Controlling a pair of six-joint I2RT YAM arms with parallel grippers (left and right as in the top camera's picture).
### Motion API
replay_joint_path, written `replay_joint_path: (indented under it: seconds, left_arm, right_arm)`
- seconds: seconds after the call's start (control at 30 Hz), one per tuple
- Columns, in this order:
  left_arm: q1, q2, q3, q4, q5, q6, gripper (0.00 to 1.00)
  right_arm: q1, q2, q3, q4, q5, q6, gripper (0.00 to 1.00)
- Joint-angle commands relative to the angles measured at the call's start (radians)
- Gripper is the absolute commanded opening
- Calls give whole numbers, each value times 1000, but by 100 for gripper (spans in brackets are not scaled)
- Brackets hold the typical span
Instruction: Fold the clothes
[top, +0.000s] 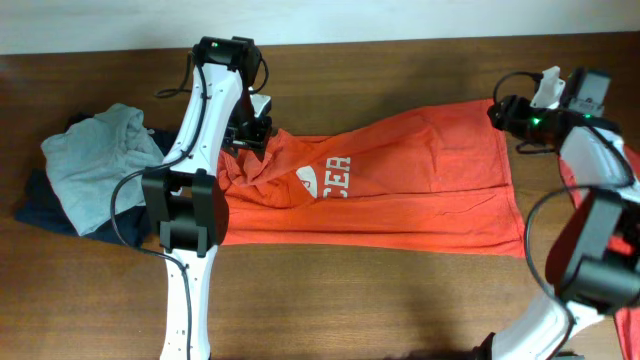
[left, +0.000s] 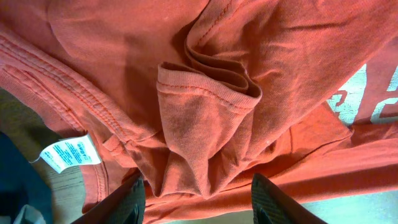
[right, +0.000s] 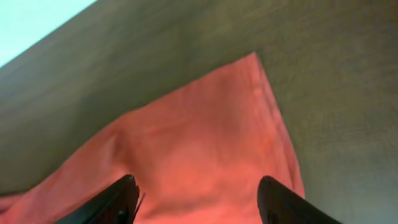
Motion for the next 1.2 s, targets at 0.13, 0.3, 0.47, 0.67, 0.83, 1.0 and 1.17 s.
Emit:
replay_joint_path:
  seconds: [0.13,0.3,0.47,0.67,0.83,1.0,1.17]
  left_arm:
    - [5,-49,-5,-1,-10,5,54]
    - [5,-49,-5,-1,-10,5,55]
    - [5,-49,-5,-1,-9,5,54]
    - [2,-49,-5,3,-9,4,54]
    - [2,-49,-5,4,-9,5,54]
    - [0,-49,-5,1,-9,5,53]
    - [0,-49,-5,-2,-10,5,53]
  right_arm:
    - [6,125,5,242,-2,55,66]
    - [8,213,9,364,-6,100,66]
    - [8,290,39,406,-5,109,66]
    - [31,334,70,406,-24,137,66]
    - [76,334,70,389,2,137,56]
    - [80,334,70,357,68,144,36]
    - [49,321,126,312,36,144,16]
